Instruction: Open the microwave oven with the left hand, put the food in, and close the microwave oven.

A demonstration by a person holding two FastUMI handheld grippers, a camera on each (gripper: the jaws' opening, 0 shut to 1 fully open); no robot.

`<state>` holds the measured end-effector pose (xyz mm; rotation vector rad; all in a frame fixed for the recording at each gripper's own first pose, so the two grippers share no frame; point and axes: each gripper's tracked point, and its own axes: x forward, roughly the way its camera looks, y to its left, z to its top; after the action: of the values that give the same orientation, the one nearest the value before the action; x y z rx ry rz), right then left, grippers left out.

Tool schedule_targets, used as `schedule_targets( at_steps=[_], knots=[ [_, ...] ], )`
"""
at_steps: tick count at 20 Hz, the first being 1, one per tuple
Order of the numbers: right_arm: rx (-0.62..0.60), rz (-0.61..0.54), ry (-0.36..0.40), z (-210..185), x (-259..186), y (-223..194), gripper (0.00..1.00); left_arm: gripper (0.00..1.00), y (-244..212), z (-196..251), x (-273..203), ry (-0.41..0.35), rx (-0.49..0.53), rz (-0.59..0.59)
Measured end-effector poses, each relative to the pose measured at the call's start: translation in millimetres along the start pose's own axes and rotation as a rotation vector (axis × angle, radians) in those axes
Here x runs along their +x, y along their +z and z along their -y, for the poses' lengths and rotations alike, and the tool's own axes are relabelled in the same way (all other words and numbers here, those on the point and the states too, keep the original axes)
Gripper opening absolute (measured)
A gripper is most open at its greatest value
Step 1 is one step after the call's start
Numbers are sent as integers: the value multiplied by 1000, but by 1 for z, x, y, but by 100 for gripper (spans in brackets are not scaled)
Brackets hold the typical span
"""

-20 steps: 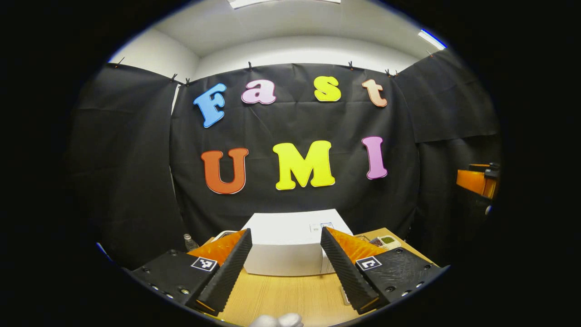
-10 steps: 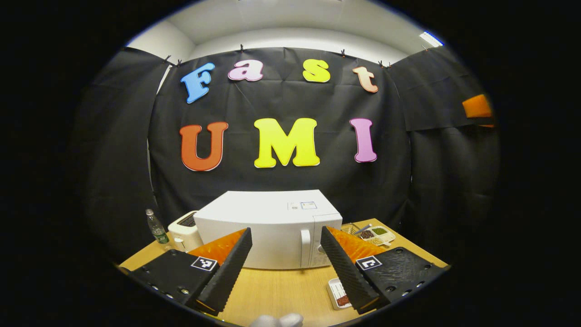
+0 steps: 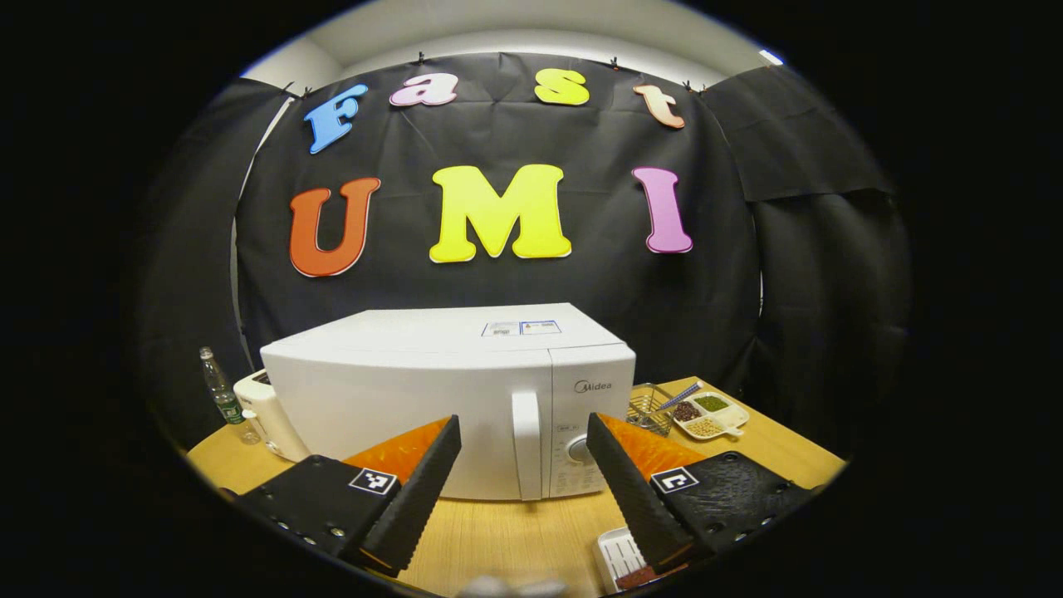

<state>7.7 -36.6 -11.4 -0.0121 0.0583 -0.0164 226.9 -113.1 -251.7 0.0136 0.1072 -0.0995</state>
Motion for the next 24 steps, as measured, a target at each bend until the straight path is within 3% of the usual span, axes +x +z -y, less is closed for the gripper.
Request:
schedule_targets(
  at_steps=[3,8,10,11,13,14,19,23,24],
  knots=[
    [-5,-14,-30,11,2,-5,92,95,-29,5,33,-3,-25,-57],
    [-39,-39,-42,12,5,-11,92,94,-38,10,49,-5,-38,-64],
    [-53,-39,-33,8,5,-12,92,86,-38,10,49,-7,-36,-64],
    [-62,-37,-29,7,4,-12,92,60,-38,10,51,-9,-38,-60],
    [-82,-32,-23,4,3,-10,92,35,-41,4,52,4,-35,-69],
    [-91,-30,-24,4,3,-8,92,28,-39,5,52,-3,-44,-64],
    [-79,-33,-13,-2,2,-8,95,12,-39,2,48,-5,-31,-56],
    [-76,-44,-8,-6,-1,-10,100,10,-41,3,48,-7,-20,-54],
    [-79,-39,-9,-6,-2,-7,96,10,-41,3,48,-11,-13,-53]
  ],
)
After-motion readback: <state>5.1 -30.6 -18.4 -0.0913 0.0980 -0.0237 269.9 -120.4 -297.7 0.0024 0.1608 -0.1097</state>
